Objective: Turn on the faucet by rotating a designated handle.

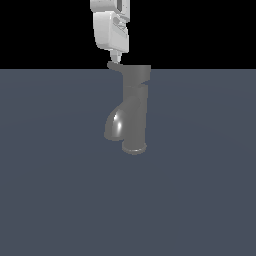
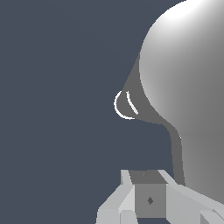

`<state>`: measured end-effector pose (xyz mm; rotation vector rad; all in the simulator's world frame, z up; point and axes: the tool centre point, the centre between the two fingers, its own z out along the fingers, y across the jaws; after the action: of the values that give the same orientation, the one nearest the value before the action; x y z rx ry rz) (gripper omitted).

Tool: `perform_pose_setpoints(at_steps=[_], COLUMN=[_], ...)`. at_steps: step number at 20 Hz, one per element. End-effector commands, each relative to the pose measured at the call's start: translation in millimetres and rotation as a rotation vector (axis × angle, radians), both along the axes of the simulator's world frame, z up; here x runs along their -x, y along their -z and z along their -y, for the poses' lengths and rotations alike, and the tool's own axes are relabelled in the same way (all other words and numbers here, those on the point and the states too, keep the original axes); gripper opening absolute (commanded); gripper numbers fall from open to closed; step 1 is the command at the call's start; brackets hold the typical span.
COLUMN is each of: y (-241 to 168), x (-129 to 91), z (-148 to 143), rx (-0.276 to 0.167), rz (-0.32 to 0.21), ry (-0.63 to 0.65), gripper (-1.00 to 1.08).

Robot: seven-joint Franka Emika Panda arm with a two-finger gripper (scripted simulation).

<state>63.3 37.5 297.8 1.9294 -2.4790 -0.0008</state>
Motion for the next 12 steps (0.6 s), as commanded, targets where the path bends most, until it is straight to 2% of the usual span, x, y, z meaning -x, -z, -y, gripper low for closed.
perform_pose_setpoints(at_steps=[1,12], y=[0.0,0.0], x=[5.9,31.9], z=[-3.5,-18.3], rx=[0.0,0.0], rz=[0.0,0.0], ry=[0.0,0.001], gripper=[-1.0,-1.0])
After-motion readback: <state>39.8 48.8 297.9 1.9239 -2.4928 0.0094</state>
